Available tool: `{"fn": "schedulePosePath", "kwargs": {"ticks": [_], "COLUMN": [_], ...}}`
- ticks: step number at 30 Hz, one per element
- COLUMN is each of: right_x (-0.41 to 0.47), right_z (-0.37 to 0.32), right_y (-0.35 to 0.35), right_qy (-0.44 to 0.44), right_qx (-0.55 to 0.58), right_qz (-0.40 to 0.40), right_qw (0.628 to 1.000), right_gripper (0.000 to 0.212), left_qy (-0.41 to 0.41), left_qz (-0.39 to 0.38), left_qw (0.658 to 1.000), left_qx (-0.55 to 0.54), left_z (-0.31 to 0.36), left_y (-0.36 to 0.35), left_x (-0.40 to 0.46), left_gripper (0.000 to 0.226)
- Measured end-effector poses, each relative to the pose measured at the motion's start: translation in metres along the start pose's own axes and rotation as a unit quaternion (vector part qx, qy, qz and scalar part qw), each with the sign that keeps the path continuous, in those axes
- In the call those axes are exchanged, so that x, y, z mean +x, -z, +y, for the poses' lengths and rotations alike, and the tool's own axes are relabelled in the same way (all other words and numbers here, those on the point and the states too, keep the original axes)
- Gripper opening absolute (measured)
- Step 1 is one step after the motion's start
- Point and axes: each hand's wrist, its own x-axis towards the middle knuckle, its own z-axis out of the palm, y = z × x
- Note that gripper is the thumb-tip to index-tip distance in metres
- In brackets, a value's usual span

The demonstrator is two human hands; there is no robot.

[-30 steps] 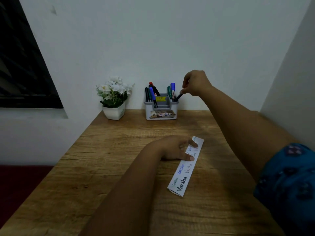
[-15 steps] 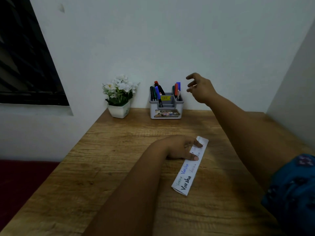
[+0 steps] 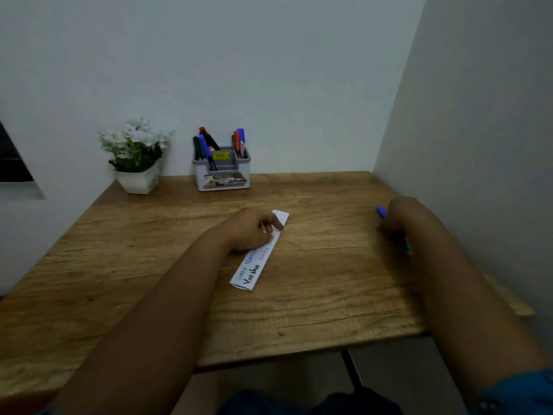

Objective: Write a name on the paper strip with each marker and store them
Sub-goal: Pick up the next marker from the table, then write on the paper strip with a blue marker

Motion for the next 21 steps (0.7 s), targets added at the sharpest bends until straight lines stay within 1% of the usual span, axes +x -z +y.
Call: {"fn": "schedulePosePath", "kwargs": {"ticks": [2,4,6,7,8,9,10,12,13,15,17,19,20,21], "right_x": [-0.004,-0.015,-0.035,-0.048,-0.058,-0.067,-0.073,-0.074,-0.073,-0.074,-0.074,-0.072,-0.067,-0.061], "right_z": [-0.008,-0.023,-0.047,-0.059,-0.071,-0.081,-0.089,-0.097,-0.098,-0.096,-0.097,-0.097,-0.095,-0.09], "right_y": [-0.007,-0.013,-0.018,-0.02,-0.022,-0.023,-0.025,-0.027,-0.03,-0.034,-0.038,-0.034,-0.03,-0.027], "right_qy": [0.03,0.1,0.205,0.255,0.3,0.344,0.387,0.453,0.476,0.485,0.472,0.423,0.39,0.367], "right_qx": [0.023,0.067,0.138,0.168,0.185,0.182,0.162,0.1,0.061,0.029,0.037,0.029,0.016,0.015], "right_qz": [0.036,0.059,0.072,0.076,0.079,0.09,0.116,0.215,0.271,0.335,0.347,0.346,0.34,0.319], "right_qw": [0.999,0.991,0.966,0.949,0.932,0.917,0.9,0.86,0.835,0.808,0.81,0.837,0.856,0.874], "right_gripper": [0.039,0.03,0.024,0.021,0.019,0.018,0.016,0.018,0.02,0.023,0.034,0.051,0.058,0.06], "left_qy": [0.001,0.0,-0.008,-0.011,-0.01,-0.007,-0.002,-0.007,-0.02,-0.04,-0.042,-0.028,-0.017,-0.006], "left_qz": [0.031,0.061,0.081,0.086,0.087,0.088,0.088,0.092,0.095,0.092,0.081,0.069,0.065,0.063], "left_qw": [0.999,0.998,0.997,0.996,0.996,0.996,0.996,0.995,0.995,0.994,0.994,0.996,0.996,0.997], "left_qx": [-0.005,-0.02,-0.006,-0.001,0.002,0.004,0.01,0.034,0.039,0.047,0.059,0.056,0.053,0.052], "left_z": [0.003,0.007,0.013,0.017,0.02,0.022,0.023,0.022,0.022,0.021,0.022,0.021,0.021,0.019], "left_y": [-0.007,-0.014,-0.019,-0.022,-0.024,-0.026,-0.028,-0.03,-0.031,-0.031,-0.029,-0.027,-0.026,-0.026], "left_x": [-0.002,-0.003,-0.004,-0.004,-0.004,-0.003,-0.001,-0.001,-0.001,0.0,0.001,0.002,0.003,0.003], "left_gripper": [0.044,0.064,0.093,0.103,0.108,0.104,0.089,0.044,0.029,0.017,0.017,0.02,0.017,0.012]}}
